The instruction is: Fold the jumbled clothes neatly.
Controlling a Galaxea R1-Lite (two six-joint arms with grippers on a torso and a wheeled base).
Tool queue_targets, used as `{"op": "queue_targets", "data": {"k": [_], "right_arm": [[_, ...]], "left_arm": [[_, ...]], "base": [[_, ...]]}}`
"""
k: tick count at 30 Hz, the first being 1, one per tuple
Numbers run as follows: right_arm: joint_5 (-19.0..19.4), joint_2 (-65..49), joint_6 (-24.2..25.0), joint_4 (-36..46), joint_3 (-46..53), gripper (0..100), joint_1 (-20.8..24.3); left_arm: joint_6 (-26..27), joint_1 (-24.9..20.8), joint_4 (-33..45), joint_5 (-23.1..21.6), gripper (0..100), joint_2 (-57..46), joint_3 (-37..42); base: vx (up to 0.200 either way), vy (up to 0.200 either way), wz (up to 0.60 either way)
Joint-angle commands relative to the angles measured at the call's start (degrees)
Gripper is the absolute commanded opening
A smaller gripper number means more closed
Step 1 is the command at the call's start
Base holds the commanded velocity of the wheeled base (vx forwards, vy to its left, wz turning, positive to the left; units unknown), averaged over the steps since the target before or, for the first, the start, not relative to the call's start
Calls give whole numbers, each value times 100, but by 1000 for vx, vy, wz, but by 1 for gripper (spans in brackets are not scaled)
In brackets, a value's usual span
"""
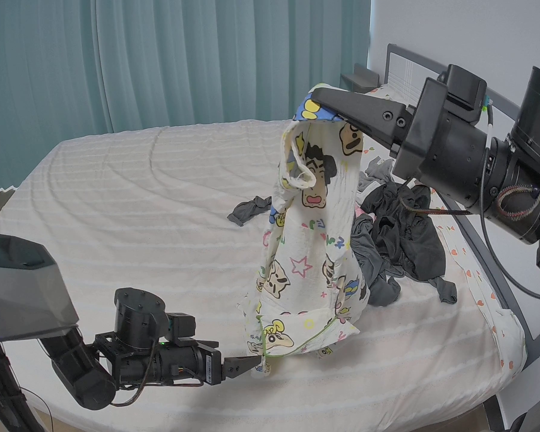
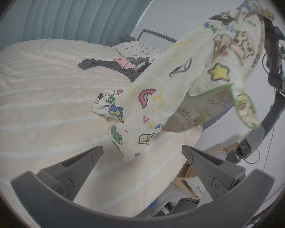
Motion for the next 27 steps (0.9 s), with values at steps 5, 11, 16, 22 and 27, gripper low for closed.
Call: {"op": "queue_targets", "data": {"k": [5,11,16,22,27], "right_arm": [[-133,221,2,8,-133,0,63],[-133,221,2,17,-142,0,63],[-133,229,11,17,-142,0,54],[-133,229,11,8,-133,0,45],[-133,194,11,8,-89,0,-60]], "left_arm": [[-263,-278,-1298,759,100,1477,-30],[-254,-278,-1676,1057,100,1978,-259],[-272,-296,-1720,1084,100,2207,-610],[-298,-401,-1711,1268,100,2620,-1199],[-316,-401,-1711,1514,0,2751,-1384]], "base": [[0,0,0],[0,0,0],[0,0,0],[0,0,0],[0,0,0]]}}
